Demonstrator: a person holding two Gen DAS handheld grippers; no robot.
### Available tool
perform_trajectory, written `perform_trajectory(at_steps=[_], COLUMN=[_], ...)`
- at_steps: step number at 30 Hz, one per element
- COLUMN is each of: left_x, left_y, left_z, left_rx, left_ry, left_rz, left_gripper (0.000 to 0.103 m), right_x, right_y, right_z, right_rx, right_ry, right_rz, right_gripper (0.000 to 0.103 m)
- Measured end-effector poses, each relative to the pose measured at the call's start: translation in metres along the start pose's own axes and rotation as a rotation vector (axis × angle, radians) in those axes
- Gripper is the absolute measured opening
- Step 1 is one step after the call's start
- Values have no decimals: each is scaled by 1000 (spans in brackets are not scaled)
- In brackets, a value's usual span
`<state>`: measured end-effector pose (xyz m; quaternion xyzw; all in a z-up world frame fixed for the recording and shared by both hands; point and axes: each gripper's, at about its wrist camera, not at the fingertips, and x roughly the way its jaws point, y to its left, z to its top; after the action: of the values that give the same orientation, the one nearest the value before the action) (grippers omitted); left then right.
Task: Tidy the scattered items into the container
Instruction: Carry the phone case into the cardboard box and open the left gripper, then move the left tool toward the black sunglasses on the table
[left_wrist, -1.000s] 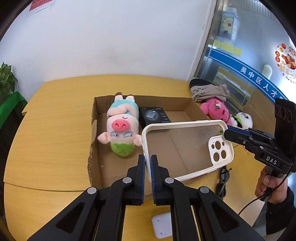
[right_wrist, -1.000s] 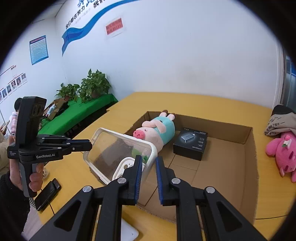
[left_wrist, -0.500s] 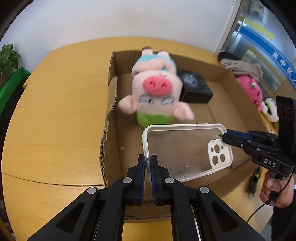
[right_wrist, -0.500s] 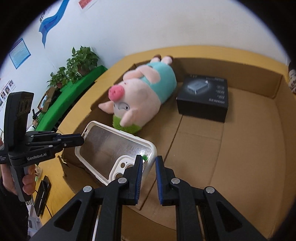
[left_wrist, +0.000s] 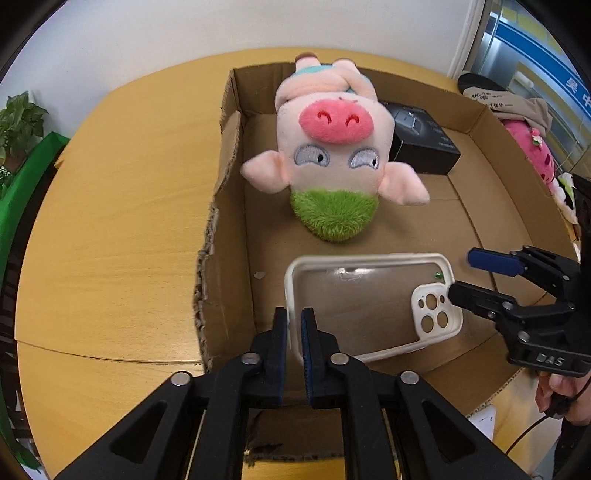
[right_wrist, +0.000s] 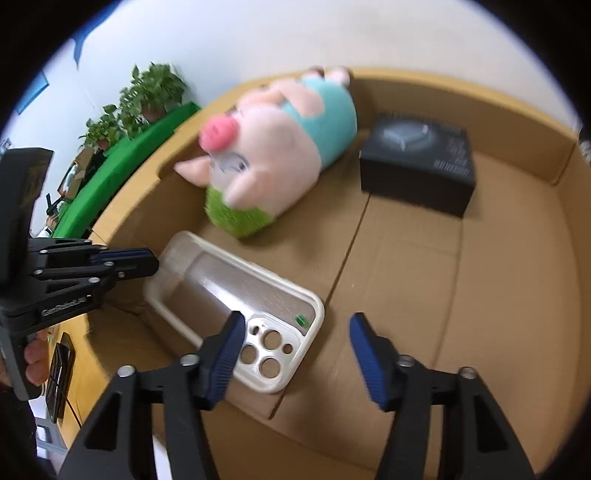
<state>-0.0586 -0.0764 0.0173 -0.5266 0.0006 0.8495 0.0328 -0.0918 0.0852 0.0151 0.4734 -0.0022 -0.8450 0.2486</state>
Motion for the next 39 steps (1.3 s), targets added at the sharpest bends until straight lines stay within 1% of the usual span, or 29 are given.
perform_trajectory(at_steps=[1,2,4,5,7,9,11,13,16,19,24,29,32,35,37,39], left_x=[-7,-17,-39,-52,-77,-97,-116,-132,-145,-148,-152,-150,-145,-133,-121,-107], left_y=[1,2,-1,-3,-12,-32,-52,-69,-92,-112,-129,-140,-150,-165,-177,-193], left_z=[-2,-3,-7,-9,-17,-22,-32,-42,-51,-54,-59,-61,-63,-69,-75,-83], left_rx=[-8,-17,-31,-35,-37,-29,-14,1,31,54,61,68,86,117,137,169], left_ry=[-25,-56,-128,-168,-247,-323,-407,-485,-541,-544,-544,-533,-514,-467,-423,-376], left_rz=[1,-1,-6,-7,-16,-35,-20,-22,-58,-85,-110,-127,-147,-204,-254,-288], left_gripper=[42,60,74,79,81,84,96,100,100,100,100,100,100,100,100,100], right_x=[-11,-25,-53,-68,-97,-121,-136,-149,-166,-179,-194,-202,-203,-201,-195,-187], right_y=[1,2,2,2,0,-4,-8,-14,-20,-22,-30,-39,-53,-78,-99,-116], right_z=[-2,-4,-10,-14,-23,-33,-38,-43,-53,-63,-76,-86,-94,-109,-122,-135], right_rx=[-4,-6,-2,5,25,54,81,100,108,105,118,138,163,220,272,314], right_ry=[-25,-55,-112,-144,-205,-252,-277,-292,-310,-321,-328,-337,-328,-295,-253,-212], right_rz=[-13,-30,-62,-79,-124,-178,-225,-257,-292,-316,-324,-317,-311,-307,-276,-252], right_gripper=[66,70,77,79,80,81,81,81,81,81,81,81,81,81,81,81])
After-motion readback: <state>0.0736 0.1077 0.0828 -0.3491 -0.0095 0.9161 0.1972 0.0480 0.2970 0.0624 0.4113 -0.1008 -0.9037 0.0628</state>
